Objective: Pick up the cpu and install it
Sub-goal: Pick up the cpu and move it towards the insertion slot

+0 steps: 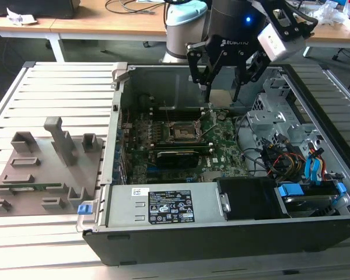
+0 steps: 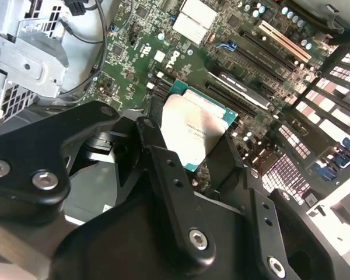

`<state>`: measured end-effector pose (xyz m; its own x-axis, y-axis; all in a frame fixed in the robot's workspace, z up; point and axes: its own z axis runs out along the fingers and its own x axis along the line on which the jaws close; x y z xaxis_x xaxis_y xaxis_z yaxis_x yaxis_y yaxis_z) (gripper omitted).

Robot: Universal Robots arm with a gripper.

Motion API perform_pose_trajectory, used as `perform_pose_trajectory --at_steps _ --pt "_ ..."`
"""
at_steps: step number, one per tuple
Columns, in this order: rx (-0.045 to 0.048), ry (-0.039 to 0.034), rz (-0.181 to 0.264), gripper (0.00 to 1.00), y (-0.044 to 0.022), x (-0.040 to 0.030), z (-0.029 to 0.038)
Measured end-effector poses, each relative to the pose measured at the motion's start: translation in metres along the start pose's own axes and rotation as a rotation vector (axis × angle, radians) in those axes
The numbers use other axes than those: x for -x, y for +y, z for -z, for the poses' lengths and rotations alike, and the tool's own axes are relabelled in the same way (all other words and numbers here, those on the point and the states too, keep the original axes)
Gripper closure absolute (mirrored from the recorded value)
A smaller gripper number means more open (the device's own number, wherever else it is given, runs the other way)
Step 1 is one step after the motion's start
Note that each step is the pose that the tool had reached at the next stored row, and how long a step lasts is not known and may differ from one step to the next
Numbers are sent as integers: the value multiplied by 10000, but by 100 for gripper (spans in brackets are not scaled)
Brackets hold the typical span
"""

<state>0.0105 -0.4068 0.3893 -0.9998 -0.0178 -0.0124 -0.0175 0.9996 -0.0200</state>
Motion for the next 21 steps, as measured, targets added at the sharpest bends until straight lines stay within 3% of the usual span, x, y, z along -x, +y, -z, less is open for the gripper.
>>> perform_pose_trajectory --at_steps 6,14,21 --pt "-1 0 1 45 5 -17 -127" --pt "-1 1 0 45 6 -17 -201" --pt "-1 0 1 45 9 -18 -315"
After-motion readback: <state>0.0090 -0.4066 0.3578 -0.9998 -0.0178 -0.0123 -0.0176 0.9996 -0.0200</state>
